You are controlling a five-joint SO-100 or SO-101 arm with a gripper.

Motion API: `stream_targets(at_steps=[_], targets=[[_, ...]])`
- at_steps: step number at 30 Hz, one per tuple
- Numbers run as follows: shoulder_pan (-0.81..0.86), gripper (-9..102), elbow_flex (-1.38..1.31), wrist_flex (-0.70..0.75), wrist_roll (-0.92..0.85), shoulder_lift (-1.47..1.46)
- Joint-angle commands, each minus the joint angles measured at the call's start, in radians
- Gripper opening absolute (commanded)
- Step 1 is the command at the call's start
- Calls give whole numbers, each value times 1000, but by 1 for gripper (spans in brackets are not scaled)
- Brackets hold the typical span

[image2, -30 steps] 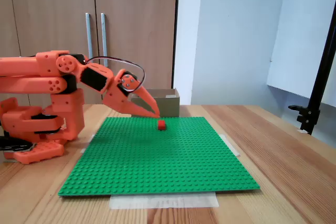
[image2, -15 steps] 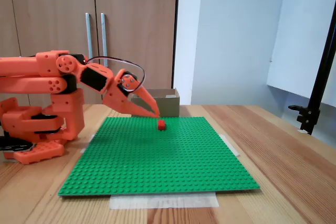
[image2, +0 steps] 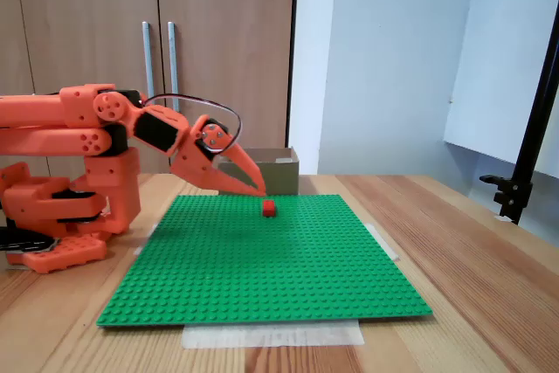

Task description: Pick the red lego block and put it in the box.

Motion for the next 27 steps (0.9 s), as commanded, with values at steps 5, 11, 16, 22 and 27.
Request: stream_targets(at_steps=[5, 11, 16, 22, 27], targets=[[17, -1, 43, -15, 12, -9], [14, -1, -66, 34, 48, -29], [17, -1, -179, 61, 23, -124], [12, -1, -357, 117, 37, -259], [-2, -1, -526, 176, 89, -396]])
